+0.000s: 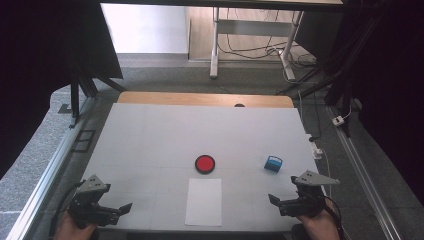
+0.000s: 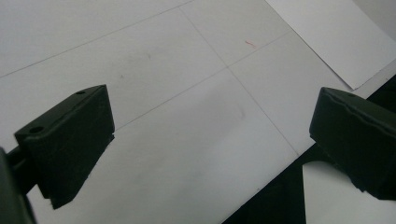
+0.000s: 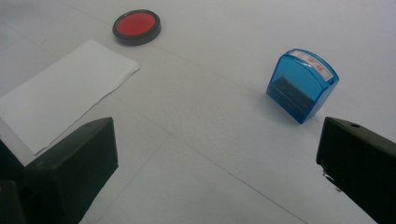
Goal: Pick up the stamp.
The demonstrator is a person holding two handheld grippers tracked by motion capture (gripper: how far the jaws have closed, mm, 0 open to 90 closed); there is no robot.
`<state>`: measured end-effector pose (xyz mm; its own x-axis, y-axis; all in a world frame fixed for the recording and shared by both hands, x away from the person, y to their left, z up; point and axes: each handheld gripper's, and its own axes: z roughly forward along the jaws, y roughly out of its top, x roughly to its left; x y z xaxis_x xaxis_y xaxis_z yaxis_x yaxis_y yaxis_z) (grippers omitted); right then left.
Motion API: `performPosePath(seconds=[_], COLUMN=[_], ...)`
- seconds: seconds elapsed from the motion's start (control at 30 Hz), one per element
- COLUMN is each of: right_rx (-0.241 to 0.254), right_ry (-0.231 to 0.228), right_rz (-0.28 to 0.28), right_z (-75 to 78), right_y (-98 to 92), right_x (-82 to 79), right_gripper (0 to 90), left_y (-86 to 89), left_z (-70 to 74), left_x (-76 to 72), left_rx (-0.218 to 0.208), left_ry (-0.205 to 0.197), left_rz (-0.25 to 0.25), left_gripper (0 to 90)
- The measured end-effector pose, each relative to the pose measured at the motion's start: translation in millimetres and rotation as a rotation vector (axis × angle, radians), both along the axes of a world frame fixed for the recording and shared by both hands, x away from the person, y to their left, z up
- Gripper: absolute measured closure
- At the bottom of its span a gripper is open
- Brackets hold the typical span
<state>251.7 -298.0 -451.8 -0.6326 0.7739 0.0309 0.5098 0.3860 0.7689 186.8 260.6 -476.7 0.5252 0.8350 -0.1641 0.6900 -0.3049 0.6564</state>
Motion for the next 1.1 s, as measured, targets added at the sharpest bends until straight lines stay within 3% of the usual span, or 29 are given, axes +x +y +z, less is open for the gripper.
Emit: performPosePath(seconds=[0.13,0.43,0.77,1.1], right_rx=[-0.017,0.004,0.022,-0.020], right_ry=[-0.004,-0.027,-0.004,0.004], right_rz=[0.015,0.030,0.046,0.046], right_z=[1.3,3.1,6.0,5.9], right_y=[2.6,2.7,9.0,9.0], right_x=[1.7,7.6,17.8,33.4], right_gripper=[0.0,0.0,0.0,0.0], left_y=[0.4,2.0,3.4,3.2], left_z=[0.1,0.2,0.3,0.3], left_x=[-0.3,-0.6,-0.9,-0.8], left_rx=[-0.005,-0.018,-0.030,-0.028], left_ry=[-0.001,-0.005,-0.008,-0.007], left_rz=[-0.003,0.003,0.007,0.007], left_gripper=[0.2,0.0,0.0,0.0])
